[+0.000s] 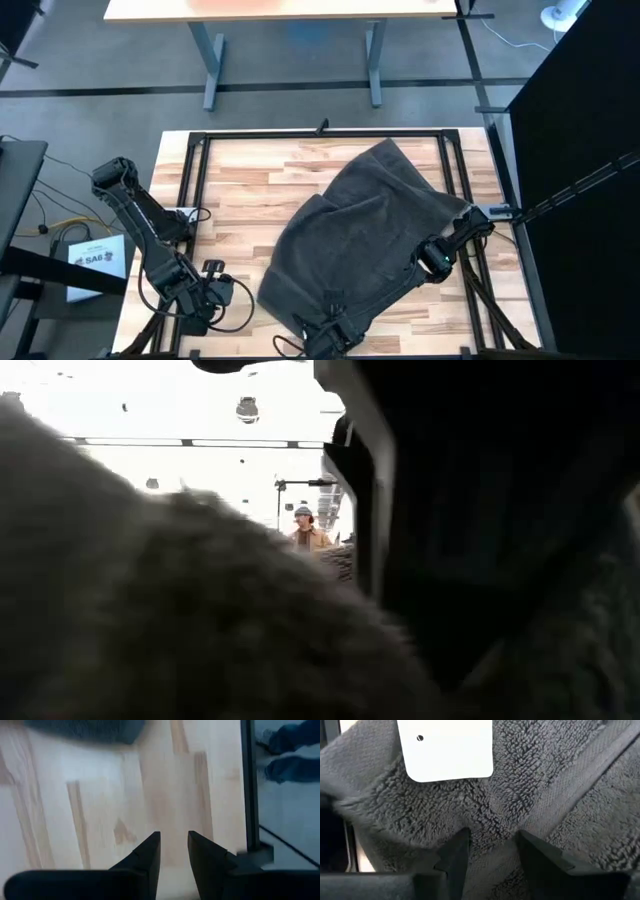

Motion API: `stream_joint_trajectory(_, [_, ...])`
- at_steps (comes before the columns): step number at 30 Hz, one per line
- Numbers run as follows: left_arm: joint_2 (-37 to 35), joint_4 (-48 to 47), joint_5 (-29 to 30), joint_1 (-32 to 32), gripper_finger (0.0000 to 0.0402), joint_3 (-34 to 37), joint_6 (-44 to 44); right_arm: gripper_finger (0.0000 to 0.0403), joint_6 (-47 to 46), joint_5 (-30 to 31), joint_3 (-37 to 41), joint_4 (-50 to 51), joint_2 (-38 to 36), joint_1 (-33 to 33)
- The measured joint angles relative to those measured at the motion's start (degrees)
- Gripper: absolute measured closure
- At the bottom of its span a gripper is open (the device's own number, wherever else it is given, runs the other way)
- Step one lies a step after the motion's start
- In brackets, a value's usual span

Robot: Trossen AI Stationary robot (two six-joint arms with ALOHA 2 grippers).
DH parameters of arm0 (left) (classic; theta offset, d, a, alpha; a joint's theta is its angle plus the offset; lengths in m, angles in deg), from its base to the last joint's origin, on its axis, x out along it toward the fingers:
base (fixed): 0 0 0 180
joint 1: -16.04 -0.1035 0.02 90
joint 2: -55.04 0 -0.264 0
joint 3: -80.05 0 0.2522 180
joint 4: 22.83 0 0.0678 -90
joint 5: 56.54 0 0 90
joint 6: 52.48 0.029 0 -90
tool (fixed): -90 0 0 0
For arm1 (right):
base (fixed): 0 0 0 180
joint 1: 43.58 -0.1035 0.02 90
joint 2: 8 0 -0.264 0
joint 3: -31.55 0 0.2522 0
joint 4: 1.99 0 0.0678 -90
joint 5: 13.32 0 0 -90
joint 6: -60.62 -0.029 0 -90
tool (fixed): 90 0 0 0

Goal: Roll towel
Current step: Roll the black towel

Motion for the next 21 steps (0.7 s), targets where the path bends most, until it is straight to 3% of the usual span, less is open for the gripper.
stream_joint_trajectory(10, [11.5,13.4,-1.3,-7.6,0.0318,0.0,2.9,0.0246,-1.7,5.4,0.2,6.4,0.0,-2.7])
stream_joint_trajectory(16, [19.3,23.6,2.4,-7.9,0.0318,0.0,-5.1,0.0246,-3.2,4.8,0.3,5.5,-0.3,-2.0])
stream_joint_trajectory(21, [22.0,22.6,7.4,-6.5,0.0318,0.0,-13.2,0.0246,-3.6,4.7,0.3,5.3,-0.3,-1.9])
